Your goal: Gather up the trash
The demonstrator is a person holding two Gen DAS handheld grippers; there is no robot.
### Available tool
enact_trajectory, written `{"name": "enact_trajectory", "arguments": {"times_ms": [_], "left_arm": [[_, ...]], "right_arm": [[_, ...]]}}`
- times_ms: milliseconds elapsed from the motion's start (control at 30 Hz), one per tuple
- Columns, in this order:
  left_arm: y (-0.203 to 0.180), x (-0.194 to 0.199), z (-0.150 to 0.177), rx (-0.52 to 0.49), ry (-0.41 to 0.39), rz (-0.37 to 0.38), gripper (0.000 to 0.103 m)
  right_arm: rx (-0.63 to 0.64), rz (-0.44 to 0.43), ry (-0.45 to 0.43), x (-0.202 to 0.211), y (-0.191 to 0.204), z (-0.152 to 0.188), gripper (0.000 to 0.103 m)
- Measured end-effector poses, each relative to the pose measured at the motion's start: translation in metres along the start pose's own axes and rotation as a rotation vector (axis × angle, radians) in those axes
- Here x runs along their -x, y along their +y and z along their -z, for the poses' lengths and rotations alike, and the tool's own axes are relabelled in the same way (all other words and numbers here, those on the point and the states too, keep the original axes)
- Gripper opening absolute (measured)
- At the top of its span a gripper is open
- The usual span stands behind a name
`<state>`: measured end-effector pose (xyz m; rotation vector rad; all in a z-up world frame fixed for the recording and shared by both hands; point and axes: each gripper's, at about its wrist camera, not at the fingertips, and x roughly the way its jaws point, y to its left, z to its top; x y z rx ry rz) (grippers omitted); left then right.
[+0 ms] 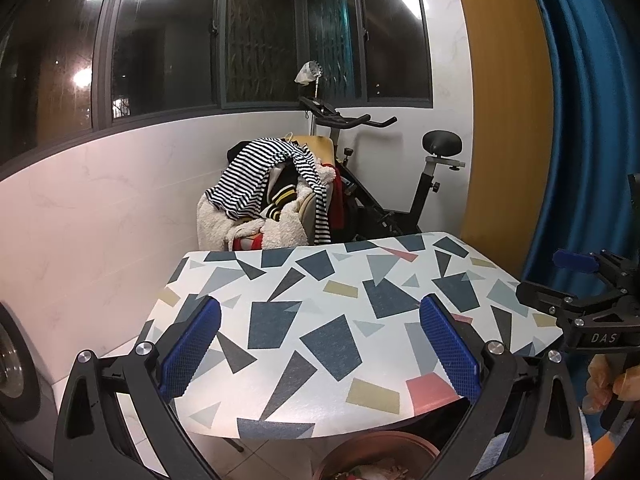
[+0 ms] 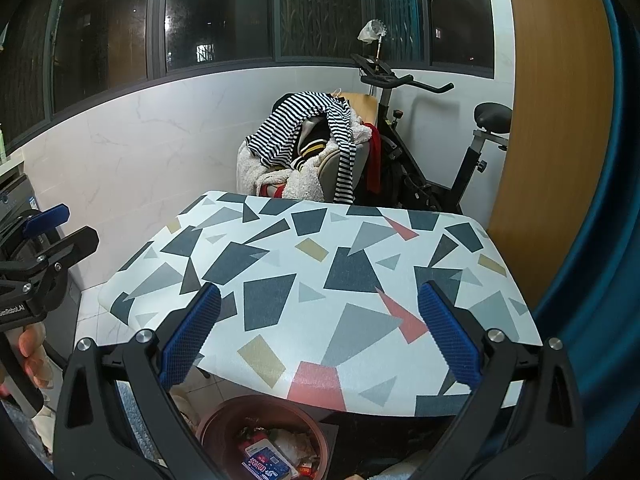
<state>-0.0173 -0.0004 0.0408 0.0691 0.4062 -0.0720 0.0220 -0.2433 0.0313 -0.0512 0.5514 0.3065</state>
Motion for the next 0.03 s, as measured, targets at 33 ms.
{"name": "enact_trajectory", "arguments": {"times_ms": [33], "left_arm": [[-0.0003, 0.0003, 0.0001, -0.001, 0.001, -0.001, 0.097]], "right_arm": [[0.000, 0.000, 0.000, 0.0000, -0.0001, -0.0001, 0.097]]}}
